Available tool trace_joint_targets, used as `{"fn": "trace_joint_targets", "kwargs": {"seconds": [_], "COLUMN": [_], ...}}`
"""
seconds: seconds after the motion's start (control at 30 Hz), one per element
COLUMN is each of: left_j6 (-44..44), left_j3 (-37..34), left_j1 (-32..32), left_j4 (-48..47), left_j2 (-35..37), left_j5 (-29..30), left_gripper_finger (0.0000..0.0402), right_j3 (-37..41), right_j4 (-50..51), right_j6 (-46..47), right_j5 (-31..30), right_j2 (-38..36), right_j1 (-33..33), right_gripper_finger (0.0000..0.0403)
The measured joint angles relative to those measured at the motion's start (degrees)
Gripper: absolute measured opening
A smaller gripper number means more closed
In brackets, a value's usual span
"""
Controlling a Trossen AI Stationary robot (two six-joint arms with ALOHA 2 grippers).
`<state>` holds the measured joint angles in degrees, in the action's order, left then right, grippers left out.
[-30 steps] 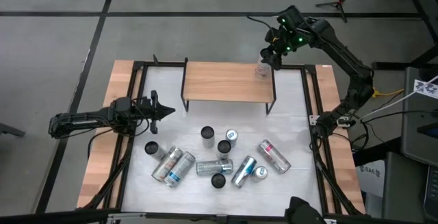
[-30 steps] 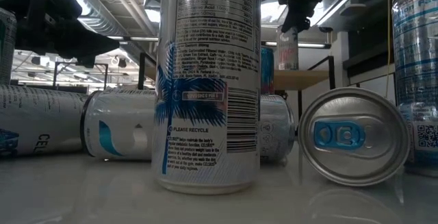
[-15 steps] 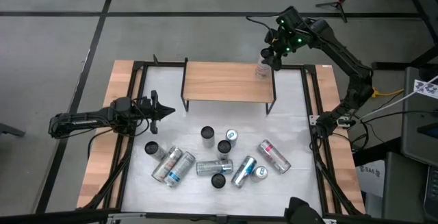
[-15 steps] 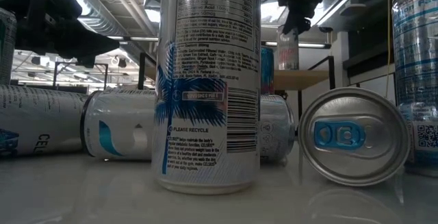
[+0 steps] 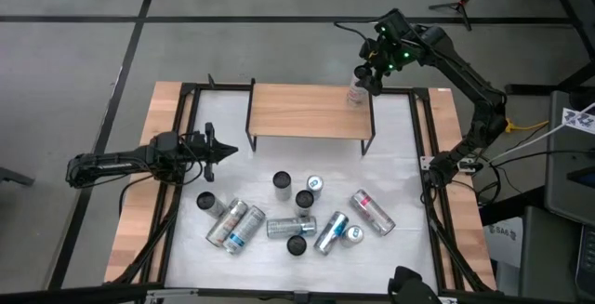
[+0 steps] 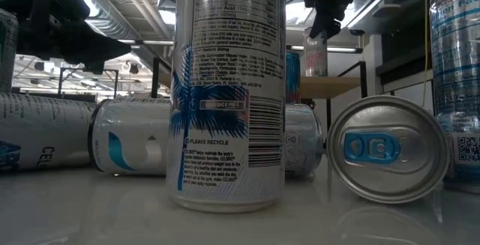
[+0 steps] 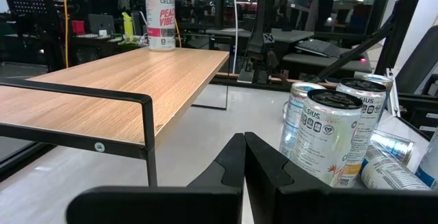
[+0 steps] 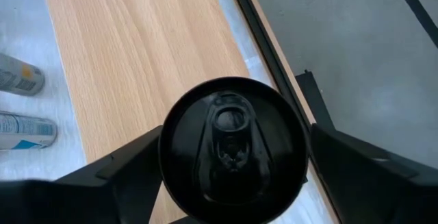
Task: Sort soda cans
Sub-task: Put the middle white pink soda can on the shelf, then put the top white yellow soda can on the shelf
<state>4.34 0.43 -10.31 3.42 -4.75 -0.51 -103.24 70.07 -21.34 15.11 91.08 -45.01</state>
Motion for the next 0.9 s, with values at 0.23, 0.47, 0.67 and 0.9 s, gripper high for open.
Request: {"fn": "trace_joint_targets", "kwargs": {"seconds": [0.23, 0.47, 0.67, 0.9], "left_j6": [0.0, 0.0, 0.0, 0.0], "left_j3": [0.0, 0.0, 0.0, 0.0], "left_j1": [0.0, 0.0, 0.0, 0.0], "left_j4": [0.0, 0.0, 0.0, 0.0], "left_j2": [0.0, 0.0, 0.0, 0.0], "left_j5": [0.0, 0.0, 0.0, 0.0], "left_gripper_finger": [0.0000, 0.0000, 0.0000, 0.0000], "right_j3": [0.0, -2.2, -7.0, -14.6], "right_j4": [-0.1, 0.0, 0.7, 2.4], "right_j6": [0.0, 0.0, 0.1, 5.4], "right_j5": [0.0, 0.0, 0.0, 2.0], "right_j2": [0.0, -0.1, -0.1, -0.1], "right_j1": [0.0, 0.0, 0.0, 0.0], "right_gripper_finger": [0.0353, 0.0352, 0.0351, 0.0351]}}
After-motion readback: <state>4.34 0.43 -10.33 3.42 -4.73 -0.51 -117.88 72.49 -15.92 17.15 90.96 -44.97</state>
